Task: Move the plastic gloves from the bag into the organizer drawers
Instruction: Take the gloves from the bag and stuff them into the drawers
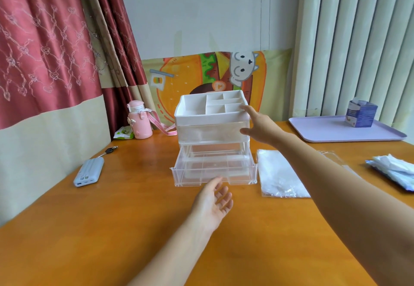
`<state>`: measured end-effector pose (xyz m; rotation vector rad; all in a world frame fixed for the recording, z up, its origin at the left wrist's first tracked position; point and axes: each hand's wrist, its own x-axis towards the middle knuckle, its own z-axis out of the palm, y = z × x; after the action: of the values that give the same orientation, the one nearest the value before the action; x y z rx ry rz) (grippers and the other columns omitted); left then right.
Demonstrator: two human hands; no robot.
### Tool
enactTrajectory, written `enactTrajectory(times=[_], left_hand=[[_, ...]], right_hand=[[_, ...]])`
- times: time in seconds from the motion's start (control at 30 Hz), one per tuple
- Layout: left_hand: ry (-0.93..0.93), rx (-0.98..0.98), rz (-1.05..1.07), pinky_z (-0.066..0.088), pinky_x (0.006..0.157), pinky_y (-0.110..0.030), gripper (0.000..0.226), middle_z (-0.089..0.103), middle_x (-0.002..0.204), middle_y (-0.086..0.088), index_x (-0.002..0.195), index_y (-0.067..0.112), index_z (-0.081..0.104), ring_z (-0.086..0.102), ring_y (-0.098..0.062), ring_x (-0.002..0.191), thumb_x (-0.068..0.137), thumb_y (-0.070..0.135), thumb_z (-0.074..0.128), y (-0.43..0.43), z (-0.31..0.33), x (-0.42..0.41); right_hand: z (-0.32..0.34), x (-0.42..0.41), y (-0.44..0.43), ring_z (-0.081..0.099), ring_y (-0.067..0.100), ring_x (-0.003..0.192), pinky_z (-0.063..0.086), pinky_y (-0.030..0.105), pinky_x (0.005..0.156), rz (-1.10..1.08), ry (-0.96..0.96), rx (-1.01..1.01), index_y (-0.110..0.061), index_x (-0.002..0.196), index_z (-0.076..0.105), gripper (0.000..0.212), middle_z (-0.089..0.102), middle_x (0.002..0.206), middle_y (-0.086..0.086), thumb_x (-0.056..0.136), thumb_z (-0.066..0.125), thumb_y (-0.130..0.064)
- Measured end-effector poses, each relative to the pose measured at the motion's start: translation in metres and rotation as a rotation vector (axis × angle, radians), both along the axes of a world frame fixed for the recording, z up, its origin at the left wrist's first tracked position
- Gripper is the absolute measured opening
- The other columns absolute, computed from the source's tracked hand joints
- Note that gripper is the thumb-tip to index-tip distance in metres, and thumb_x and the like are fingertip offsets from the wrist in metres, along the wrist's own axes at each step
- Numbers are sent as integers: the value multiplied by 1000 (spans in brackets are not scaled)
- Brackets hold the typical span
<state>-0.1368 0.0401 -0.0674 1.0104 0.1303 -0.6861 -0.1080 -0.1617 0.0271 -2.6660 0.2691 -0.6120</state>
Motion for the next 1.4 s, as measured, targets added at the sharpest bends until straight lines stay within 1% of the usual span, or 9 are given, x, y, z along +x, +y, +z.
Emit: enactTrajectory(times=[0.13,0.23,0.3,0.5,0.7,0.87,1.07,1.23,1.4], left_hand=[[-346,141,-298,48,65,-26,8,65,86,-7,98,6,63,62,-17,75,93,8,58,-16,2,-20],[-739,310,-450,49,70,-20,7,65,86,1,95,14,64,61,-7,75,93,11,59,-45,2,-33],[-933,389,-507,48,75,-18,6,63,89,7,92,21,63,59,-5,80,91,15,62,-71,-3,-40],[-1297,638,-484,33,96,-13,33,54,132,3,126,17,55,49,-8,122,93,23,57,-159,-21,-38],[-1520,942,-583,17,115,-39,53,30,154,-7,146,10,34,22,-22,143,100,35,41,-225,-36,-34],[-1491,1199,-682,-6,115,-54,66,3,162,-6,154,16,13,-3,-25,149,100,52,25,-244,-55,-19],[-1518,1220,-637,-6,115,-53,66,5,162,-4,154,19,14,0,-25,149,99,55,26,-246,-65,-15],[-1498,1212,-629,-6,116,-51,66,2,162,-7,154,20,12,0,-25,148,100,55,22,-240,-63,-12],[-1479,1222,-646,-5,116,-51,65,4,162,-9,154,21,12,1,-25,148,99,56,19,-237,-64,-10]], right_hand=[[3,-32,-27,59,25,105,46,30,83,-9,-68,42,-26,137,43,52,59,125,8,89,64,-23],[-4,-68,-67,62,16,81,43,21,63,-90,-36,39,-25,91,66,7,66,82,-10,89,63,-19],[-15,-94,-99,62,17,74,44,25,62,-206,19,47,-25,76,64,16,63,72,-9,88,62,-15],[-62,-140,-173,56,23,79,43,28,67,-465,209,128,-16,79,71,21,62,79,0,89,54,-9],[-104,-143,-197,61,28,94,47,32,82,-568,314,403,-3,115,66,28,66,115,18,91,51,-2],[-121,-144,-200,57,24,107,39,22,73,-565,266,345,-14,118,66,30,63,122,9,91,53,-11],[-128,-141,-207,51,4,70,37,10,52,-545,157,401,-15,83,72,3,68,91,3,81,72,-12],[-126,-139,-205,48,13,52,36,16,43,-529,43,574,-10,73,63,15,58,61,4,88,64,-10],[-109,-145,-198,51,17,63,41,23,58,-546,-319,755,-14,73,62,16,61,68,2,89,64,-9]])
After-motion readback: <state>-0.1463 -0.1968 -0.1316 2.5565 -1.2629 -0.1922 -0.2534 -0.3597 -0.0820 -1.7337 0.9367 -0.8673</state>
